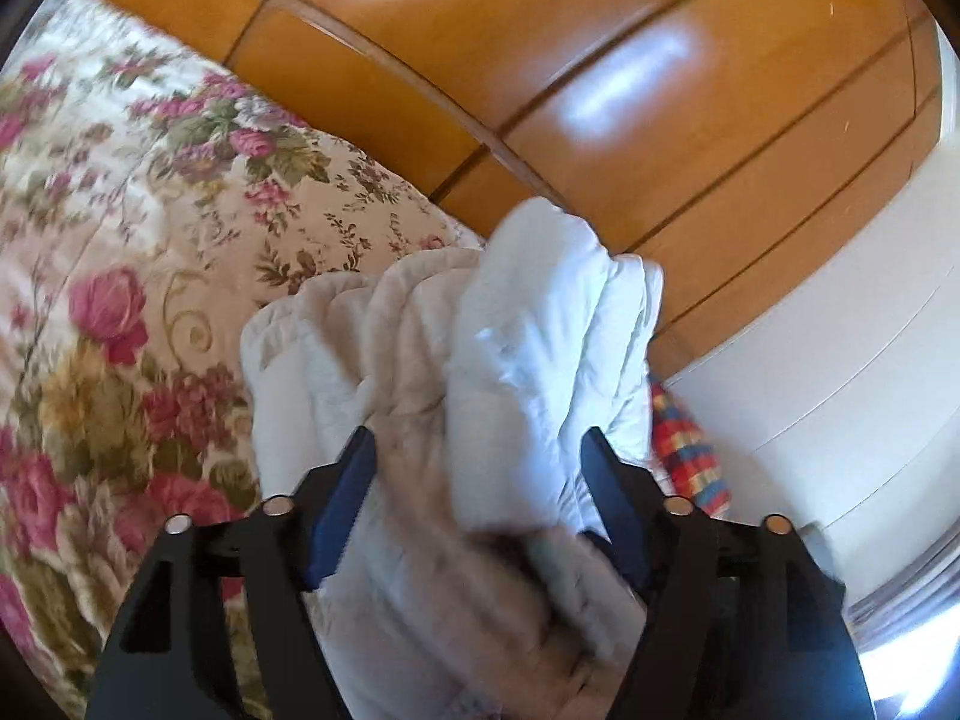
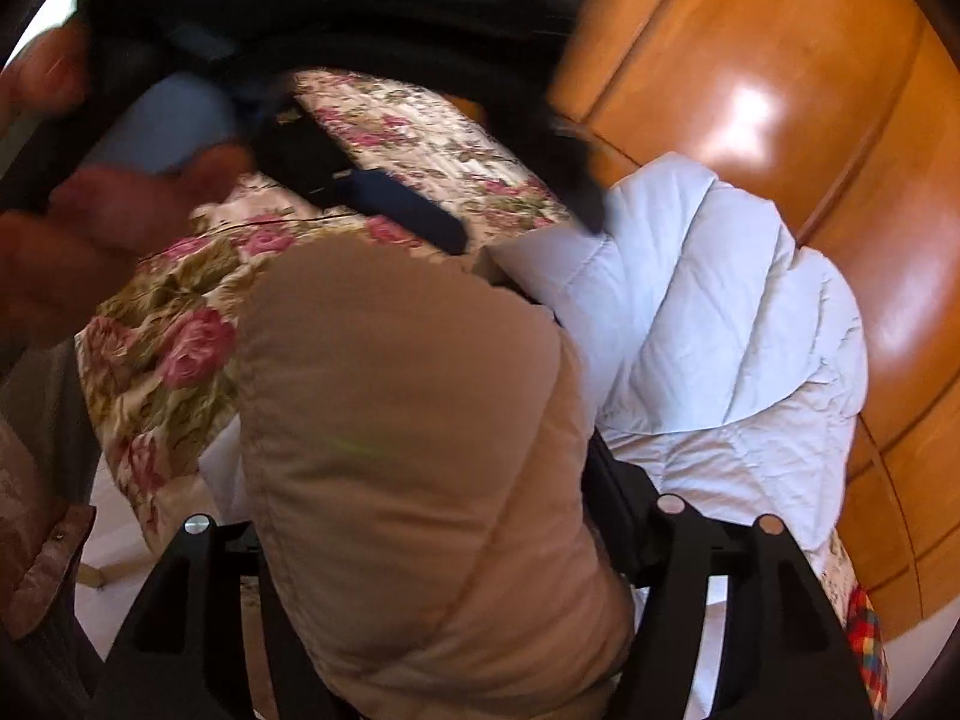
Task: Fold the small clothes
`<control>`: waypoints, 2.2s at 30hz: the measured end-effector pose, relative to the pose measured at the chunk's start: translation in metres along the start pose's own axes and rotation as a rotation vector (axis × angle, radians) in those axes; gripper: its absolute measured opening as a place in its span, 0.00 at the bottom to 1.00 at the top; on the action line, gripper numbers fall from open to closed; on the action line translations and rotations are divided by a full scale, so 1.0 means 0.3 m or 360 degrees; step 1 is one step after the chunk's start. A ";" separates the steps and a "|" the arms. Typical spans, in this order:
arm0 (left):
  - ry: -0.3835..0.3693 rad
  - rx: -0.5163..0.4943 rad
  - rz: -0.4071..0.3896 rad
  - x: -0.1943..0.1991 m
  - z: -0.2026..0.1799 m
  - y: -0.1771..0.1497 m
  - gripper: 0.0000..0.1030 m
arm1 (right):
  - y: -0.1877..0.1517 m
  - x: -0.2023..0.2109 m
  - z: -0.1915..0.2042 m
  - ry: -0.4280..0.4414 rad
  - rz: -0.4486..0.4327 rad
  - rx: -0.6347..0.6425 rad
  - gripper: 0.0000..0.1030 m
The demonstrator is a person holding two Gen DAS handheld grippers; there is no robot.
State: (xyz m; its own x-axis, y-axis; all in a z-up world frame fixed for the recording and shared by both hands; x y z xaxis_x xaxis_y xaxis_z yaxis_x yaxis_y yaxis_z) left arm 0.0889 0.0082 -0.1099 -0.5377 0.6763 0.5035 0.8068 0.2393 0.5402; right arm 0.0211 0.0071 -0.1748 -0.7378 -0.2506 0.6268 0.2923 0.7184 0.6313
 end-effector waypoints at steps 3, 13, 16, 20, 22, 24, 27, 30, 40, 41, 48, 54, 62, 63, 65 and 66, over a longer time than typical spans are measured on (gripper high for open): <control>0.0076 -0.0088 0.0095 -0.060 -0.031 0.012 0.68 | -0.013 0.010 0.024 0.0030 -0.0010 0.0044 0.62; 0.0214 -0.0084 0.0138 -0.107 0.036 -0.006 0.26 | -0.072 0.229 -0.087 0.0236 -0.0189 -0.0126 0.62; 0.0187 -0.0034 0.0111 -0.089 0.072 -0.012 0.26 | -0.100 0.369 -0.180 0.0432 -0.0337 -0.0302 0.64; 0.0122 0.0051 0.0066 -0.077 0.108 -0.035 0.26 | -0.115 0.444 -0.425 0.0467 -0.0494 -0.0689 0.68; 0.0106 0.0058 0.0025 -0.065 0.113 -0.049 0.26 | -0.123 0.406 -0.562 0.0386 -0.0460 -0.0865 0.68; 0.0108 0.0062 -0.0001 -0.059 0.115 -0.052 0.26 | -0.140 0.312 -0.714 0.0243 -0.0317 -0.1042 0.65; 0.0121 0.0064 -0.0025 -0.051 0.121 -0.057 0.26 | -0.142 0.175 -0.831 0.0188 -0.0161 -0.1235 0.46; 0.0125 0.0061 -0.0029 -0.042 0.125 -0.067 0.26 | -0.113 0.020 -0.891 0.0069 0.0019 -0.1293 0.43; 0.0139 0.0104 -0.0091 -0.029 0.189 -0.079 0.26 | -0.127 -0.358 -0.648 -0.0158 0.0371 -0.0991 0.44; 0.0136 0.0100 -0.0094 -0.033 0.190 -0.079 0.26 | -0.144 -0.384 -0.645 -0.0176 0.0365 -0.0988 0.44; 0.0230 -0.0021 -0.0125 -0.062 0.178 -0.082 0.26 | -0.184 -0.411 -0.658 -0.0209 0.0228 -0.1054 0.44; 0.0248 0.0028 -0.0253 0.078 0.130 -0.031 0.29 | -0.175 -0.326 -0.677 -0.0198 0.0145 -0.1092 0.50; 0.0361 -0.0362 -0.0359 0.127 -0.139 0.074 0.29 | -0.136 -0.184 -0.659 -0.0245 0.0055 -0.1058 0.64; 0.0389 -0.0405 -0.0332 0.099 -0.152 0.070 0.29 | -0.132 -0.168 -0.652 -0.0253 0.0052 -0.1046 0.64; 0.0499 -0.0505 -0.0267 0.012 -0.163 0.062 0.29 | -0.124 -0.142 -0.642 -0.0266 0.0041 -0.1031 0.66; 0.0533 -0.0527 -0.0246 -0.018 -0.156 0.058 0.29 | -0.121 -0.122 -0.636 -0.0279 0.0037 -0.1014 0.67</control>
State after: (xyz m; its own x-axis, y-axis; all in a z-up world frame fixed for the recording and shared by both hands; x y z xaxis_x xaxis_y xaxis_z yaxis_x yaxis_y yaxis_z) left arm 0.0944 -0.0240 -0.0718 -0.7380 0.3761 0.5602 0.6194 0.0483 0.7836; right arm 0.1535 -0.1335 -0.1335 -0.7993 -0.0919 0.5939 0.5725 0.1840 0.7990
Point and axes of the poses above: each gripper's, at about its wrist camera, not at the fingertips, and x roughly against the way its jaws point, z to its left, y to its top, the point moved 10 cm from there along -x, roughly the way its jaws point, and after that the axes turned 4 degrees about x, right-handed, at the moved point
